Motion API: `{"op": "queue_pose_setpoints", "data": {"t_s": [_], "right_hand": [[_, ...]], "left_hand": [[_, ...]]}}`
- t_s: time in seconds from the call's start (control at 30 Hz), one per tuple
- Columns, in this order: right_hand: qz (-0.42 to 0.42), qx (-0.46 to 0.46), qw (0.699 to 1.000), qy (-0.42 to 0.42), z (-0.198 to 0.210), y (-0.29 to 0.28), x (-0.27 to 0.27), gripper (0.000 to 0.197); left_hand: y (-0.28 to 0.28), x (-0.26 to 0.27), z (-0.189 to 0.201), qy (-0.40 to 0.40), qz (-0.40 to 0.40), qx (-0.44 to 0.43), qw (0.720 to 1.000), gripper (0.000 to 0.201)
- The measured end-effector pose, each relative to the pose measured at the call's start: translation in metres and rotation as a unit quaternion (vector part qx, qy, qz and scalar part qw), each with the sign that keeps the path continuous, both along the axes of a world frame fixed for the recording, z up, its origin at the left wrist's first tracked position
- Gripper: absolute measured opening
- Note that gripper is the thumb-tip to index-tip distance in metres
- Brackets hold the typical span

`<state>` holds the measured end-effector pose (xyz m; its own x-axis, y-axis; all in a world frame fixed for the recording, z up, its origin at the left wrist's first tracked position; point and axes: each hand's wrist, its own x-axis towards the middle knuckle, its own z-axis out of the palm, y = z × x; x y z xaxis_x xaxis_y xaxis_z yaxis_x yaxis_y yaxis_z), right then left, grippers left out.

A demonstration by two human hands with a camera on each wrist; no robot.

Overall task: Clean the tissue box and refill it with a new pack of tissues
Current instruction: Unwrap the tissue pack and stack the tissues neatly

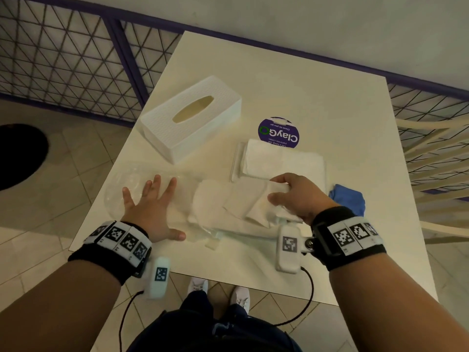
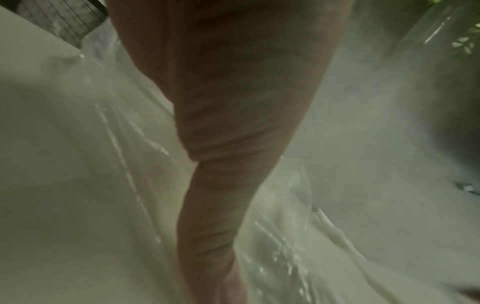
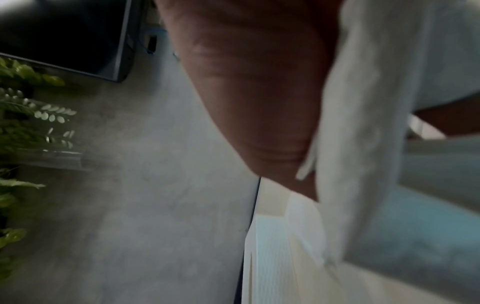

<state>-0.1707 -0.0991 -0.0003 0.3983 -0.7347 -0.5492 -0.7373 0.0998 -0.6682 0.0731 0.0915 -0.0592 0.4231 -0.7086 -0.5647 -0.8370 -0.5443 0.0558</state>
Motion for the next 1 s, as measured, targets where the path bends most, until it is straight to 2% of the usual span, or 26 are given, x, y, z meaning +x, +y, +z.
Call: {"op": "queue_pose_setpoints", "data": {"t_s": [0.17,0.27,0.37,0.43,0.5,0.57,0.67,0.73,0.77,0.8,1.0], "right_hand": [[0.008,-0.029,0.998,0.058,0.002,-0.003,-0.049,0.037],[0.016,-0.063,0.997,0.048,0.014,-0.001,-0.068,0.038],[0.025,-0.095,0.995,-0.014,0.034,0.001,-0.078,0.037],[0.043,-0.108,0.991,-0.067,0.047,0.002,-0.081,0.039],[0.057,-0.107,0.985,-0.126,0.059,0.003,-0.082,0.041],[0.051,-0.095,0.977,-0.183,0.066,0.002,-0.085,0.041],[0.028,-0.059,0.969,-0.240,0.066,-0.001,-0.097,0.038],[0.020,-0.041,0.969,-0.241,0.058,-0.002,-0.106,0.034],[0.015,-0.032,0.971,-0.238,0.052,-0.002,-0.110,0.033],[0.009,-0.020,0.972,-0.235,0.047,-0.001,-0.112,0.032],[-0.001,0.032,0.965,-0.260,0.024,0.005,-0.119,0.041]], "left_hand": [[-0.009,0.012,0.015,0.000,0.026,0.040,0.999,0.140],[-0.019,0.004,0.038,-0.006,0.031,0.053,0.998,0.139],[-0.037,-0.021,0.067,-0.010,0.026,-0.048,0.998,0.131],[-0.052,-0.047,0.081,0.064,-0.002,-0.180,0.982,0.113],[-0.069,-0.075,0.084,0.205,0.008,-0.275,0.939,0.097],[-0.083,-0.093,0.073,0.358,0.063,-0.300,0.882,0.114],[-0.094,-0.096,0.051,0.547,0.184,-0.285,0.765,0.150],[-0.098,-0.092,0.041,0.623,0.225,-0.266,0.700,0.157],[-0.100,-0.090,0.035,0.639,0.226,-0.262,0.687,0.154],[-0.102,-0.090,0.029,0.641,0.224,-0.259,0.687,0.143],[-0.106,-0.103,0.013,0.595,0.244,-0.195,0.741,0.051]]}}
